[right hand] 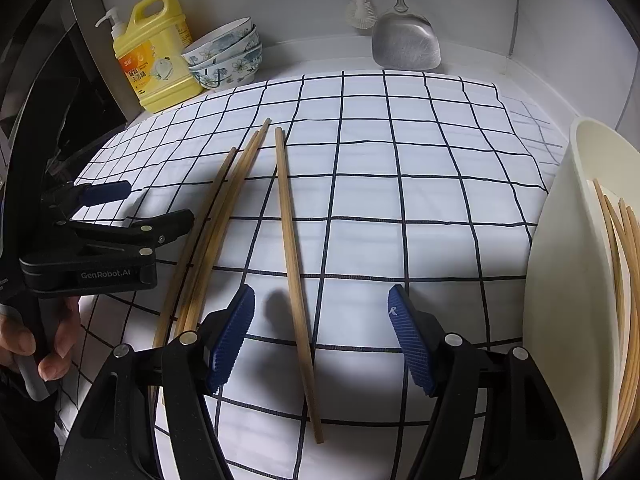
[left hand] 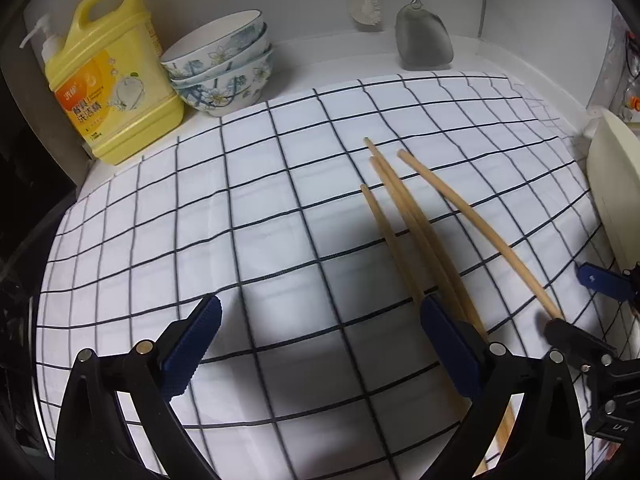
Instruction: Organize utensils
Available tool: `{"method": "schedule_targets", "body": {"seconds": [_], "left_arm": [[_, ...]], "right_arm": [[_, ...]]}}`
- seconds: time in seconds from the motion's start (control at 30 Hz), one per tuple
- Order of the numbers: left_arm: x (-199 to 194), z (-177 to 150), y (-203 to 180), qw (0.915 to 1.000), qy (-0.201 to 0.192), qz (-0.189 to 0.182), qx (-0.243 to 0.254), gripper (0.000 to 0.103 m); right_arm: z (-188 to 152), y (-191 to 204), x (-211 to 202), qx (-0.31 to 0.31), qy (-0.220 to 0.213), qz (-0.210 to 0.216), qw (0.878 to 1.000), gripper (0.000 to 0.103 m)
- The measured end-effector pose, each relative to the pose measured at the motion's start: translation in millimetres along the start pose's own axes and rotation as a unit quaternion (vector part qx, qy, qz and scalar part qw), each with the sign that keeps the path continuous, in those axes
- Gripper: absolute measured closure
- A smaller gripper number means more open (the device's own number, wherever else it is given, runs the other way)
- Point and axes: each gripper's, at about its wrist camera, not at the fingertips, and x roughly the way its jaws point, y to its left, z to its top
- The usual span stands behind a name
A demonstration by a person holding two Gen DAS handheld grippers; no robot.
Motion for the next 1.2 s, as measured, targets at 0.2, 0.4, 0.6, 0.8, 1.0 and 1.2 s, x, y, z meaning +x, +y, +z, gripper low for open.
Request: {"method": "schedule_targets", "body": {"seconds": [0.2, 0.4, 0.6, 0.8, 1.0, 1.2], "left_arm": [[-10.9, -2.9, 23.9, 0.9991, -0.011, -0.014, -0.037, 0.008], [-12.3, 4.7, 20.6, 0.9982, -0.007, -0.043, -0.042, 0.008], [-1.7, 3.4, 1.7, 0.9989, 0.010, -0.039, -0.022, 0.008], [-1.6, -2.1, 2.3, 0.9995, 0.007, -0.022, -0.020, 0.007], [-2.7, -9.6, -5.6, 0.9997, -0.011, 0.018, 0.013, 0.007], [-4.1, -15.7, 2.2, 0.9998, -0.014, 0.016, -0.004, 0.007]], "right_arm": [[0.6, -1.5, -3.2, 0.002, -0.005, 0.004, 1.000, 0.037], [1.1, -2.8, -7.0, 0.004, -0.009, 0.008, 1.000, 0.037], [1.4, -5.0, -8.0, 0.007, -0.010, 0.009, 1.000, 0.037], [1.1, -5.1, -6.2, 0.006, -0.007, 0.009, 1.000, 0.037], [1.3, -4.7, -3.4, 0.004, -0.009, 0.007, 1.000, 0.037], [0.7, 2.1, 1.5, -0.014, -0.011, -0.009, 1.000, 0.037]]}}
